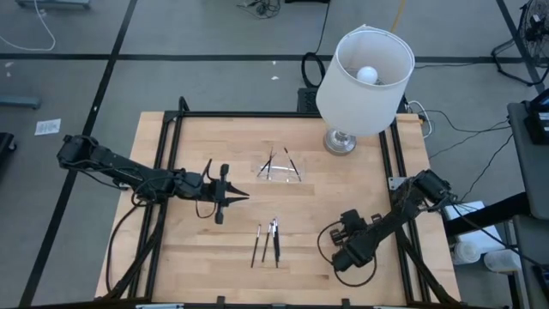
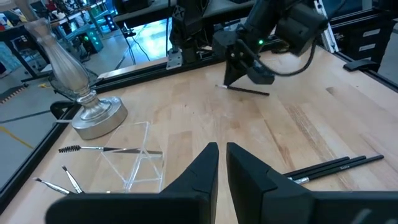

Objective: Put items in baskets/containers
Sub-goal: Put the black liner brush transparent organizer

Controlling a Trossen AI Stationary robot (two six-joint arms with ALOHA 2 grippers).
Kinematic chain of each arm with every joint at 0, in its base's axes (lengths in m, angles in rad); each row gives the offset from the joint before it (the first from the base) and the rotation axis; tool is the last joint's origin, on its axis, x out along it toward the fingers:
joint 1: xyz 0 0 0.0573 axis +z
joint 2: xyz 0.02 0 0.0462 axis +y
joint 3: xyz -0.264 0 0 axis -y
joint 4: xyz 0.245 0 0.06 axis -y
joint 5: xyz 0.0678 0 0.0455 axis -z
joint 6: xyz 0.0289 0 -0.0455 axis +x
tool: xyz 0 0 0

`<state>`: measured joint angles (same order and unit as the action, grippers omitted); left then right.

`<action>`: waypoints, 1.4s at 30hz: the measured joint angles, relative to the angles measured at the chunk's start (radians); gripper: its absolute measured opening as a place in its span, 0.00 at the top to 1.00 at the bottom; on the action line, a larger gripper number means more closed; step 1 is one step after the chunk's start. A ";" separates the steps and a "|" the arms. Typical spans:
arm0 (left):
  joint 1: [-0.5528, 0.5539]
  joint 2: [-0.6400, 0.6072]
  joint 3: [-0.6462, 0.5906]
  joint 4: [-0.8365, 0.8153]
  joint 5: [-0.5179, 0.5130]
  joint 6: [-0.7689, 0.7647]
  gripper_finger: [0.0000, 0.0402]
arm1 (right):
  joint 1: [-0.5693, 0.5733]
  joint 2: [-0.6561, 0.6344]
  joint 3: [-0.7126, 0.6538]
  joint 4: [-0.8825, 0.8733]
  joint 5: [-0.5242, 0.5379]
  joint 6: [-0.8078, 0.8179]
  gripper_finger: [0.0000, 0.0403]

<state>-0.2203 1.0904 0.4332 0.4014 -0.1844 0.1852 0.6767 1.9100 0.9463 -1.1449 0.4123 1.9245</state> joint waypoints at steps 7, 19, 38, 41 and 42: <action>0.000 0.000 0.000 0.001 0.000 0.000 0.90 | -0.067 0.000 -0.001 0.048 0.132 -0.165 1.00; 0.000 0.000 0.000 0.000 0.000 0.002 0.90 | -0.160 -0.004 -0.003 0.235 0.247 -0.448 1.00; 0.000 0.000 0.000 -0.004 0.000 0.001 0.90 | -0.136 0.000 0.025 0.327 0.300 -0.529 1.00; 0.001 0.000 0.000 -0.008 0.000 0.001 0.90 | -0.126 0.003 0.129 0.276 0.265 -0.582 1.00; 0.001 0.000 0.000 -0.009 0.000 0.002 0.90 | -0.121 0.002 0.172 0.254 0.257 -0.598 1.00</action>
<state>-0.2192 1.0904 0.4332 0.3928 -0.1849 0.1867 0.5555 1.9125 1.1182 -0.8905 0.6695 1.3263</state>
